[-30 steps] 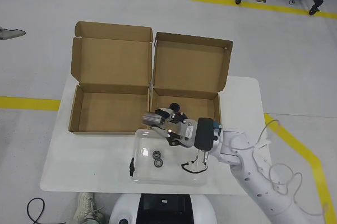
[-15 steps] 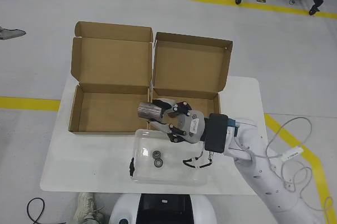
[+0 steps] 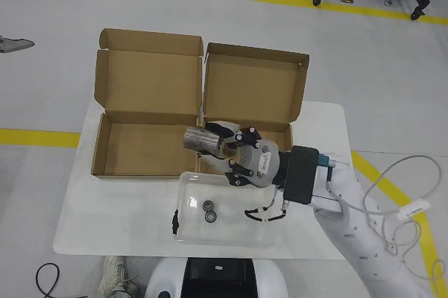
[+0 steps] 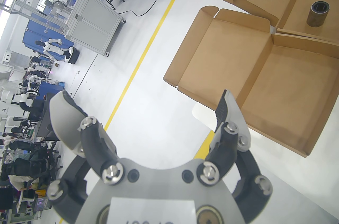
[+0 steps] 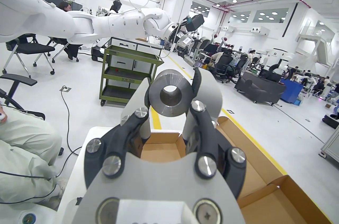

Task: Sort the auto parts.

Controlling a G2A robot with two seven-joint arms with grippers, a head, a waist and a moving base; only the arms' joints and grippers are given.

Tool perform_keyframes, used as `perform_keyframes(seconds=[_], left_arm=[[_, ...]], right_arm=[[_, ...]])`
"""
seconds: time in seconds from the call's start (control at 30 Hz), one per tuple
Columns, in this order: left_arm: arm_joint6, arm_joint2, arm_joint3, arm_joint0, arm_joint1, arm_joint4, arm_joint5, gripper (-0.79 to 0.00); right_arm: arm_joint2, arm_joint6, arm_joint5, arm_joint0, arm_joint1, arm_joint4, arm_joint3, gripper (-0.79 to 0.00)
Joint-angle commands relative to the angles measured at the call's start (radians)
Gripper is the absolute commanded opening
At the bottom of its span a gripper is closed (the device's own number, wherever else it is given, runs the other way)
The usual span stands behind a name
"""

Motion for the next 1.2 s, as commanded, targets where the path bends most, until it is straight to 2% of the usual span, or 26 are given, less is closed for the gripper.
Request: perform_keyframes(seconds=[0.0,0.33,0.77,1.17], left_arm=[[0.0,0.0,0.0,0.0,0.0,0.0,0.0,0.0],[0.0,0.0,0.0,0.0,0.0,0.0,0.0,0.0],[0.0,0.0,0.0,0.0,0.0,0.0,0.0,0.0],[0.0,0.0,0.0,0.0,0.0,0.0,0.0,0.0]], right_arm=[[0.005,-0.004,0.0,0.001,-0.001,0.004,0.005,-0.785],[0.02,0.002,-0.009,-0.008,-0.001,0.01,0.015,-0.785],[0.056,0.03,0.011,-0.1,0.009,-0.019,0.061,-0.785],[0.081,0.119,0.114,-0.214,0.018,-0.045,0.097,-0.785]])
